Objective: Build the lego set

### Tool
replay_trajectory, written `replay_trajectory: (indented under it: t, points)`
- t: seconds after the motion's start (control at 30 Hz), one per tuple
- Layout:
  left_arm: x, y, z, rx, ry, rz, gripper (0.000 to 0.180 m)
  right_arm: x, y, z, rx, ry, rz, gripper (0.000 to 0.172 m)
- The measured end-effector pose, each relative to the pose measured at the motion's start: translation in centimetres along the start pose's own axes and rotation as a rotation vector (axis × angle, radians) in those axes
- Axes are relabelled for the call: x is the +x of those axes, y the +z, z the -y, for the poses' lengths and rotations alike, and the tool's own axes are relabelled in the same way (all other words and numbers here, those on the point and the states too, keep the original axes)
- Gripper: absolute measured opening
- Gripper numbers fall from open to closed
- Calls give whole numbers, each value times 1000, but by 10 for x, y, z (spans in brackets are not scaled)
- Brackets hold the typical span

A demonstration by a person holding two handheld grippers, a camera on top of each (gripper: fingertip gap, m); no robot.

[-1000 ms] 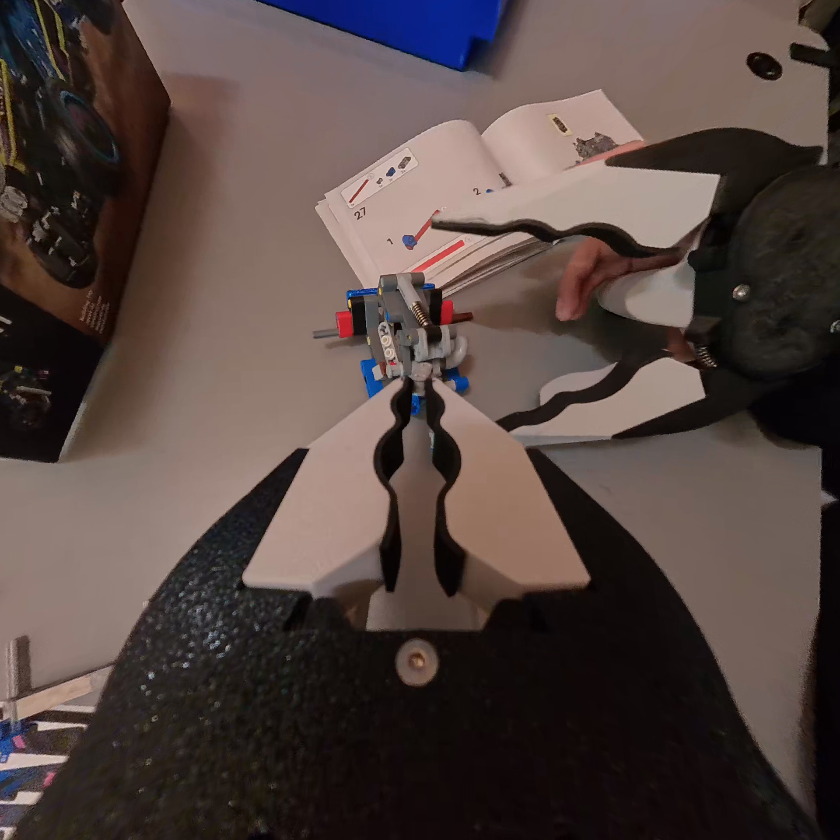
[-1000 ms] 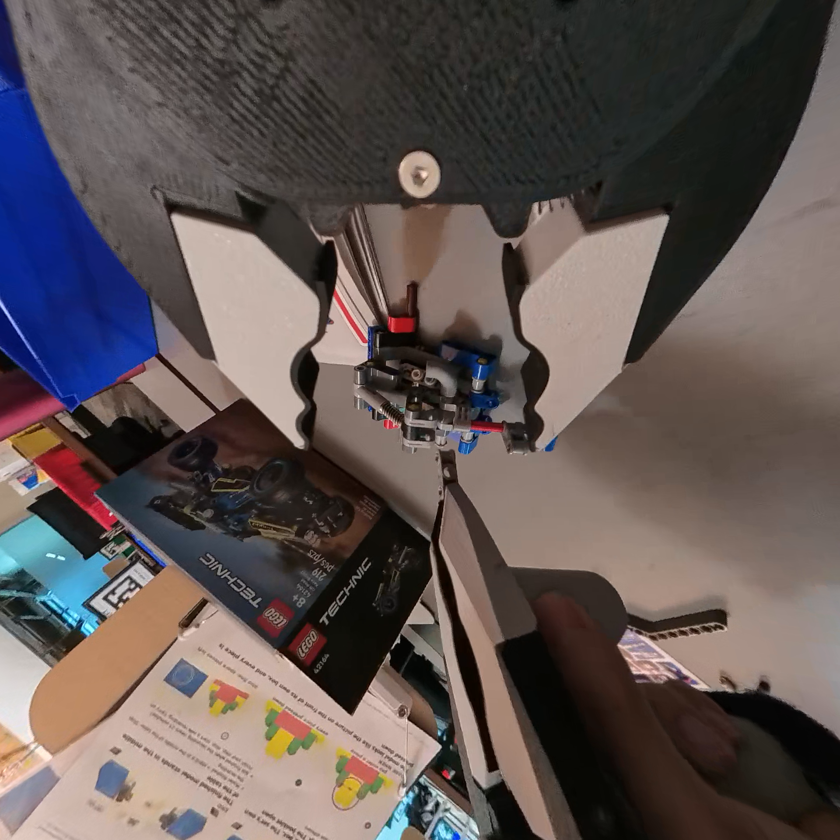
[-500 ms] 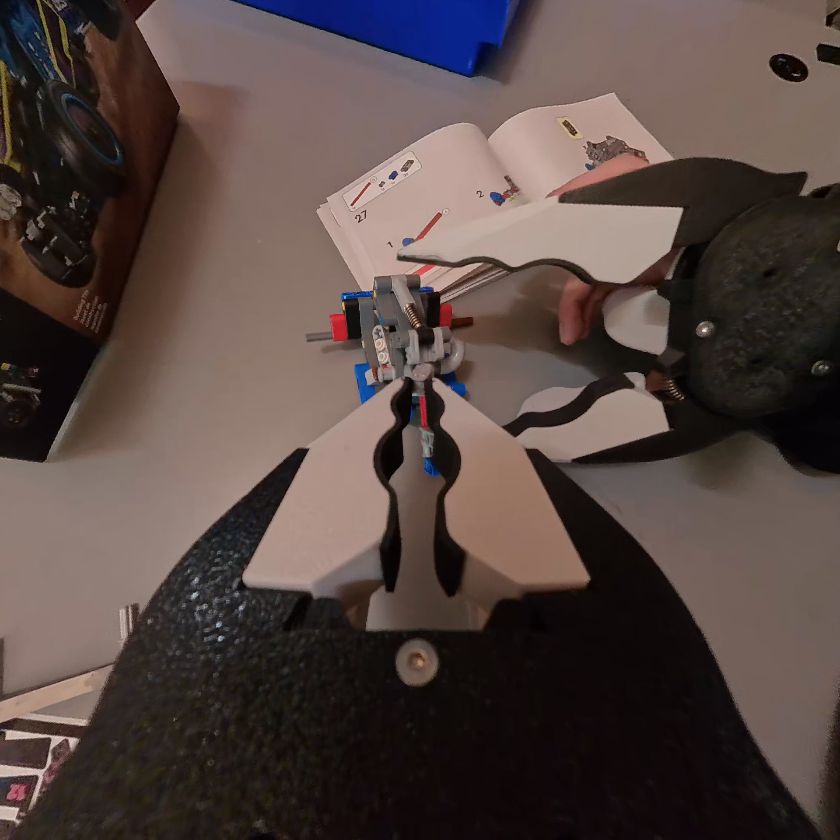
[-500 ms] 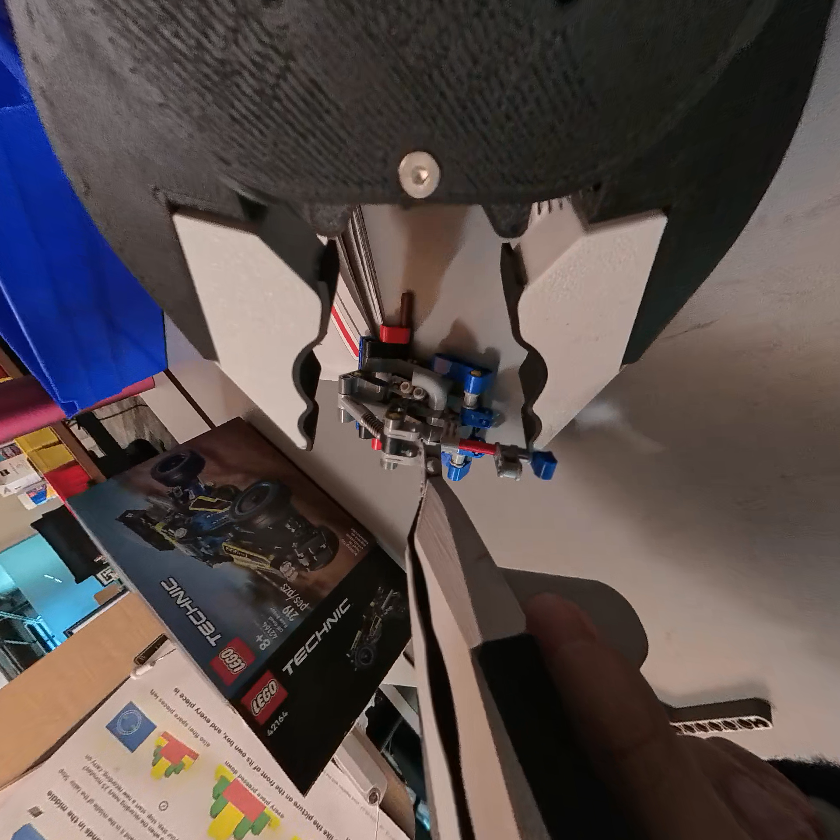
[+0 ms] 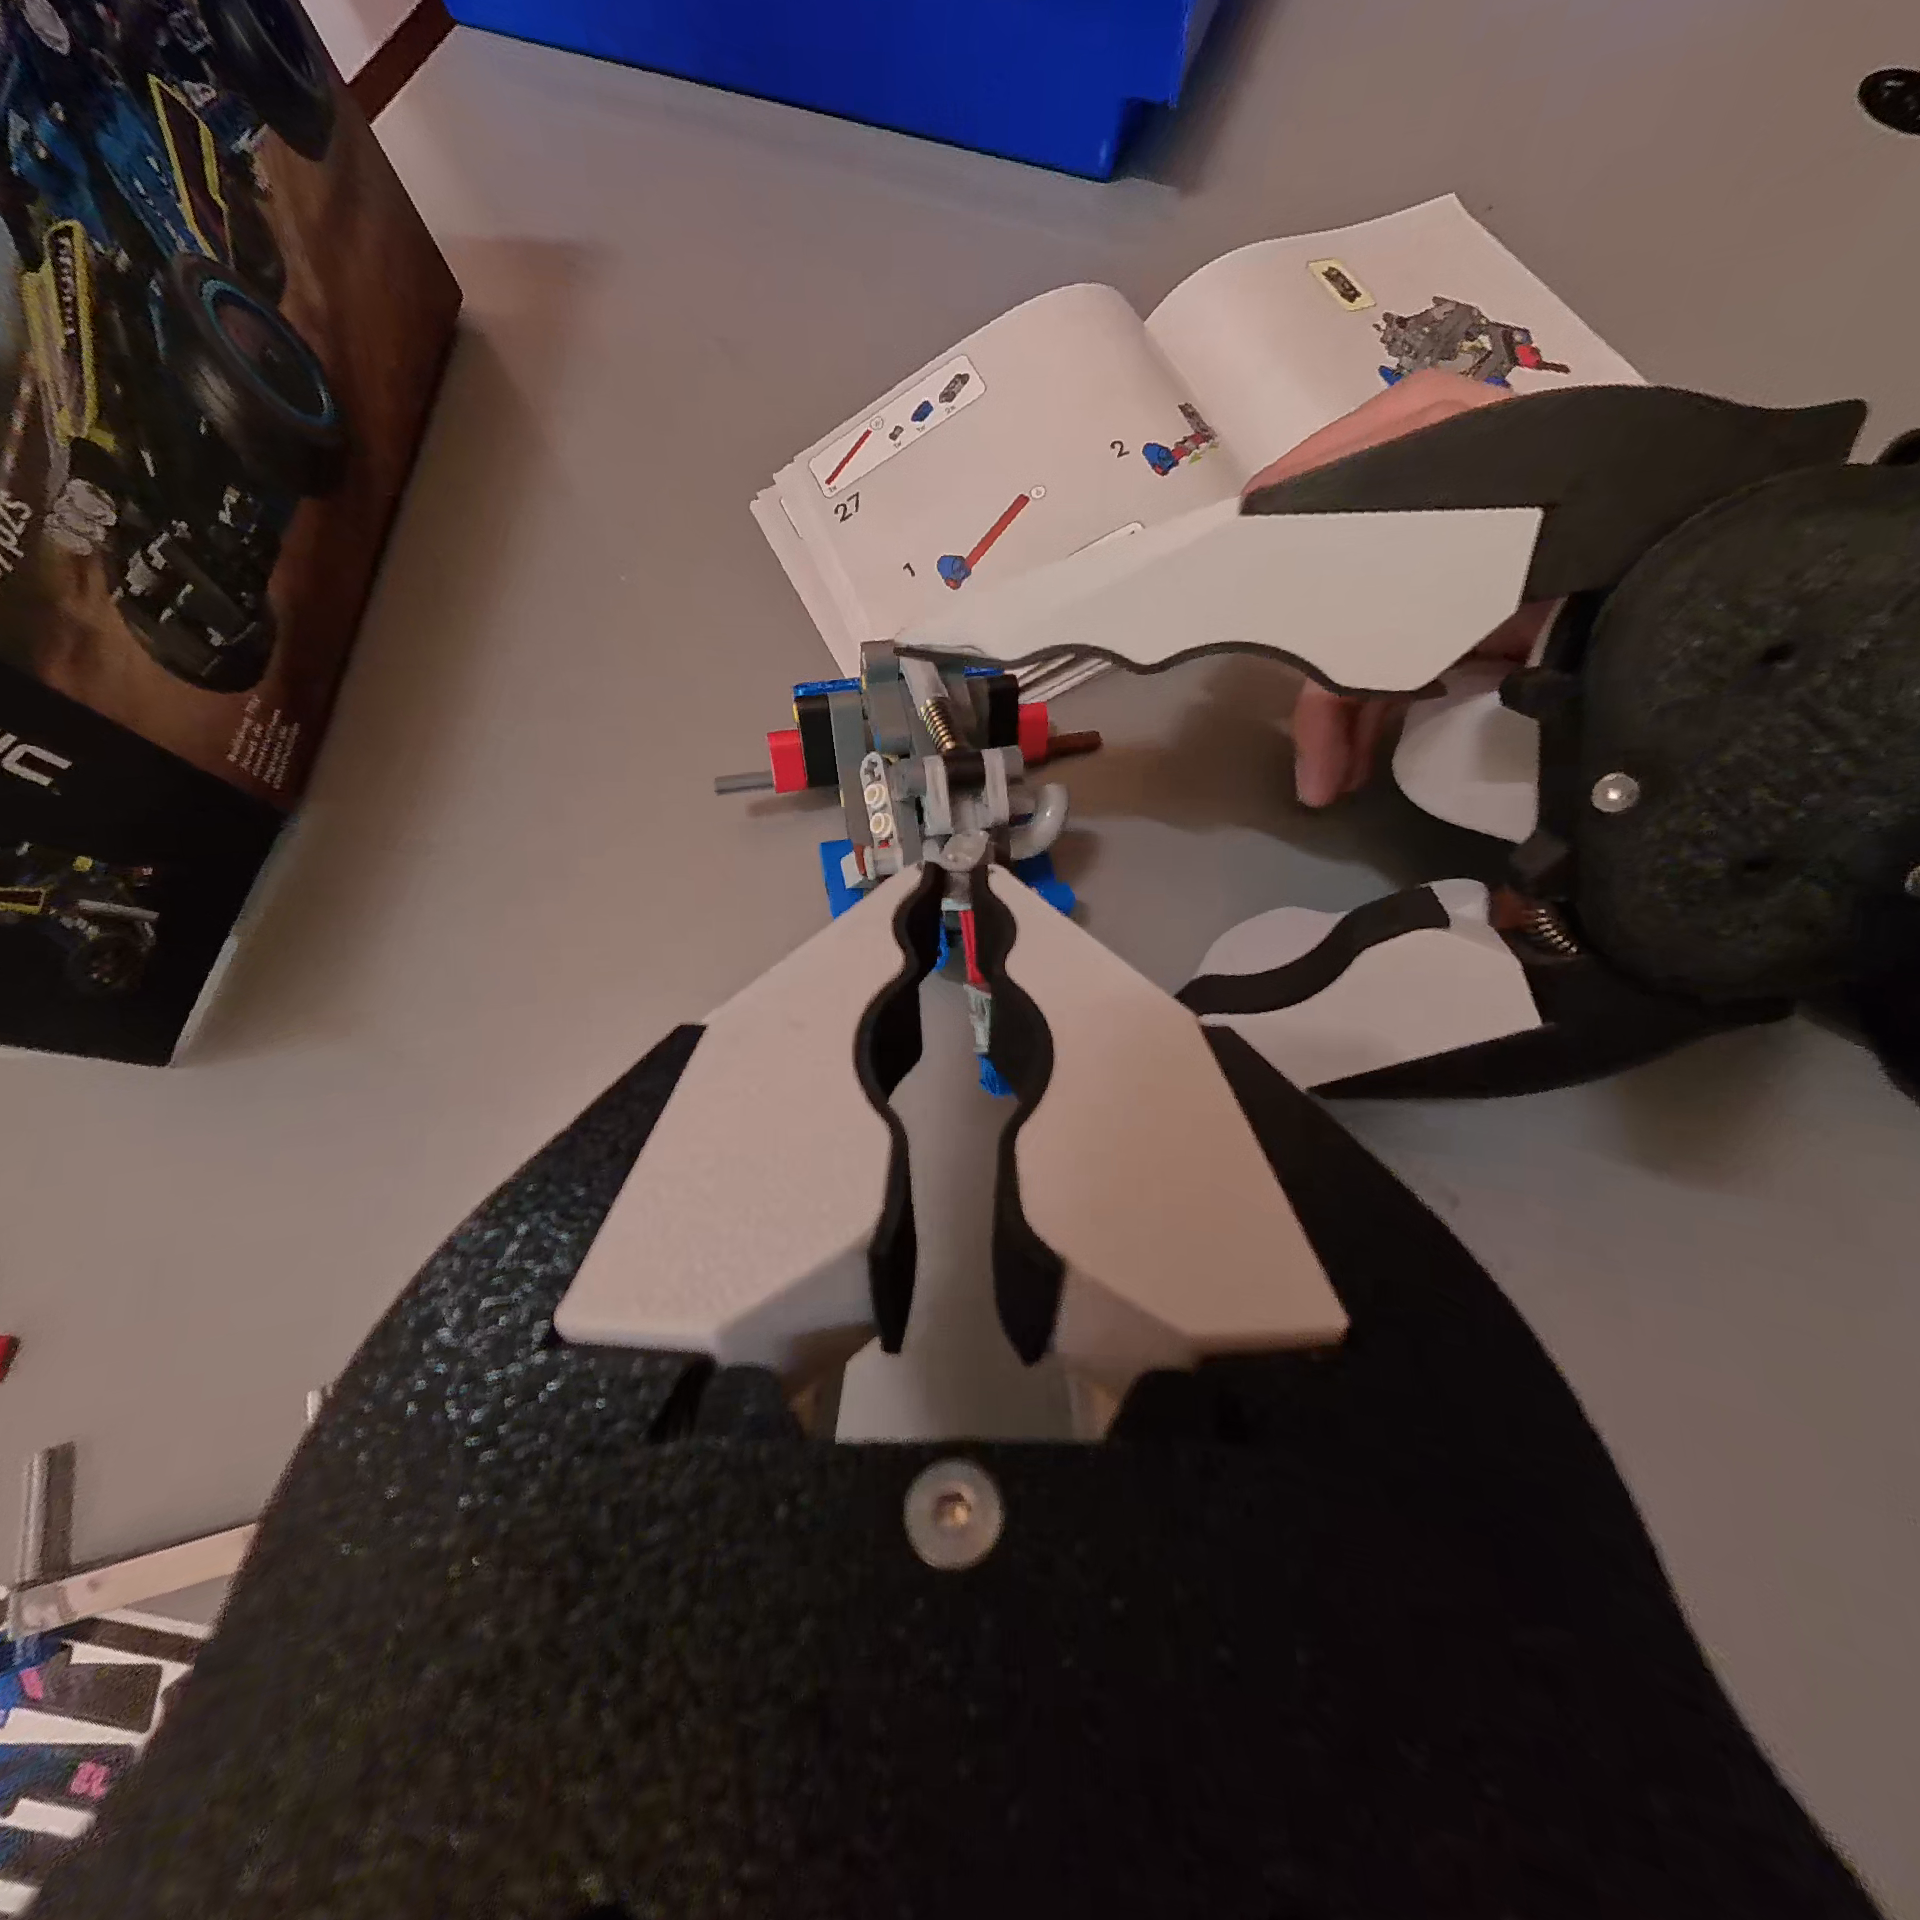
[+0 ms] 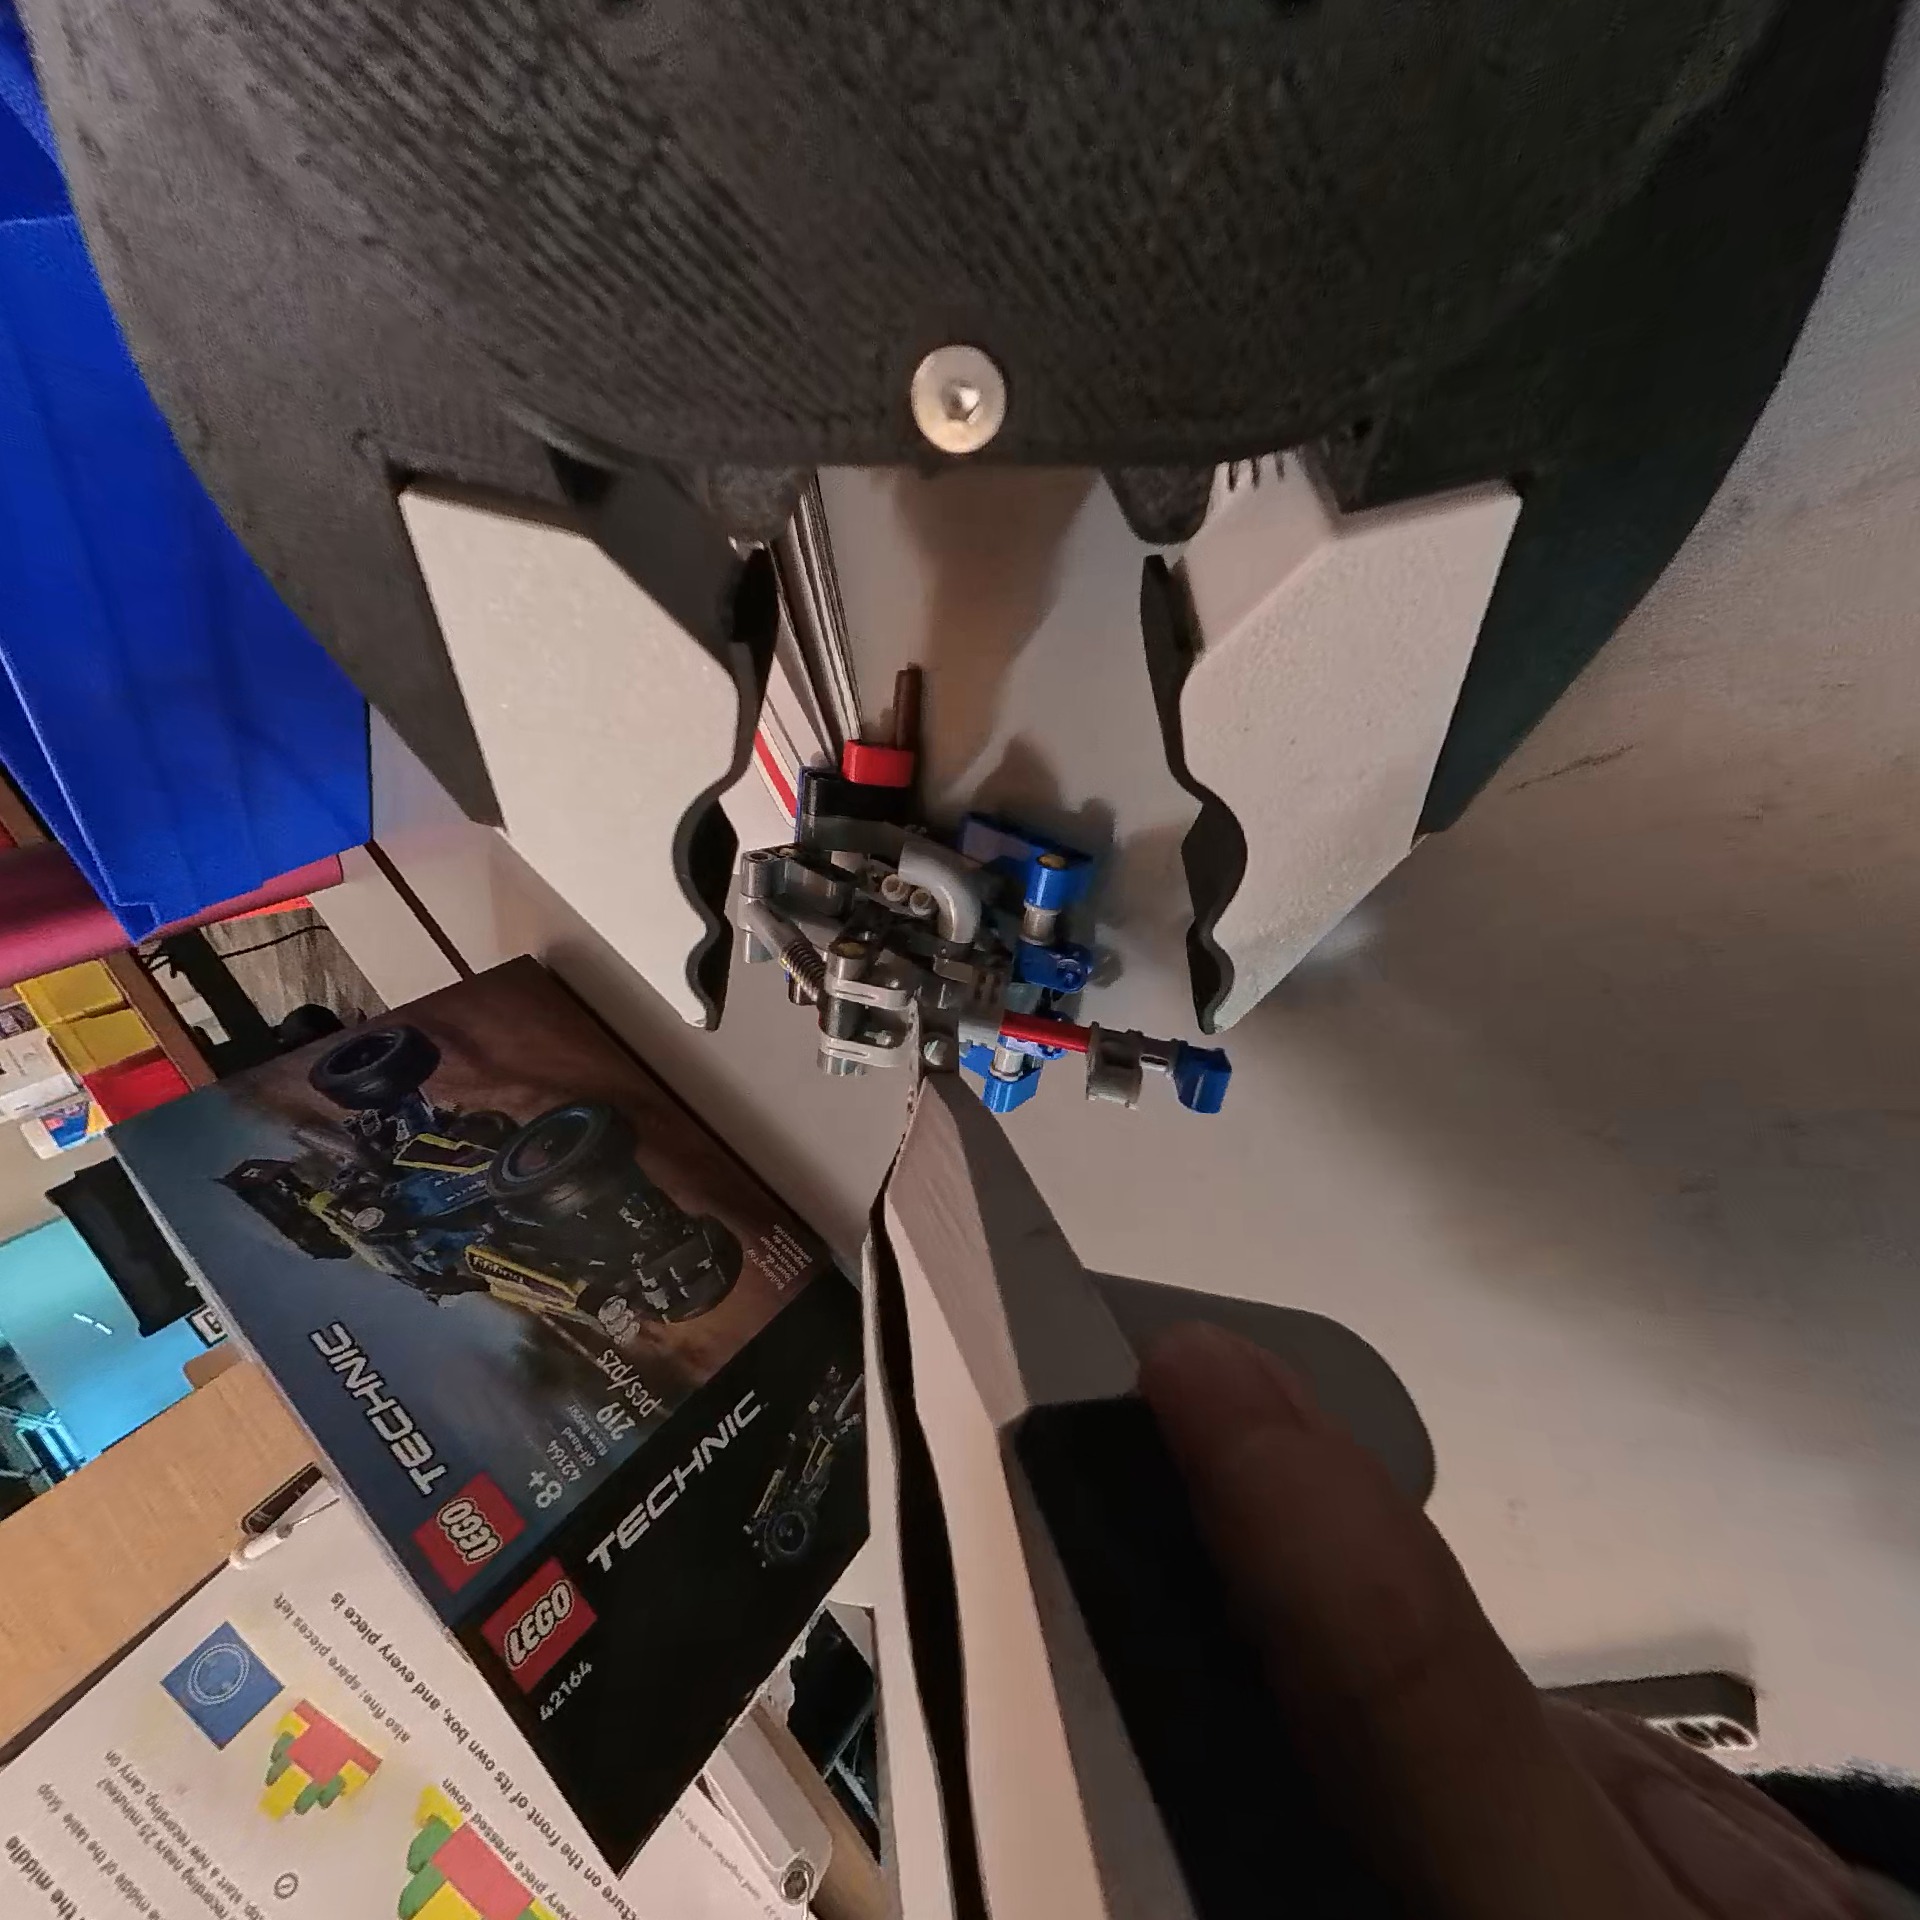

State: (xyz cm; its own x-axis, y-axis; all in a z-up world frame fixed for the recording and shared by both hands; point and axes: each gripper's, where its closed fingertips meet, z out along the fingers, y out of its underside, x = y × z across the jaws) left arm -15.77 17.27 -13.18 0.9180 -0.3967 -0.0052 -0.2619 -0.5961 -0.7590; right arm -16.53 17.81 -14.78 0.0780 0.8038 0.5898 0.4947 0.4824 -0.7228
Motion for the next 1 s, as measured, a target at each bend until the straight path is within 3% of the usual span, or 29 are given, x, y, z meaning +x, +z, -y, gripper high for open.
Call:
replay_trajectory:
  t: [0.3, 0.63, 1.0]
  points:
    - [-1, 3, -2, -8, 36, 52, 2, 1, 1, -1, -5, 0, -3, 85]
    - [-4, 6, -1, 6, 79, 105, 2, -2, 2, -2, -18, -9, 13, 71]
    - [-4, 6, 0, 27, 28, 45, 2, 15, -1, 9, 34, 118, -73, 86]
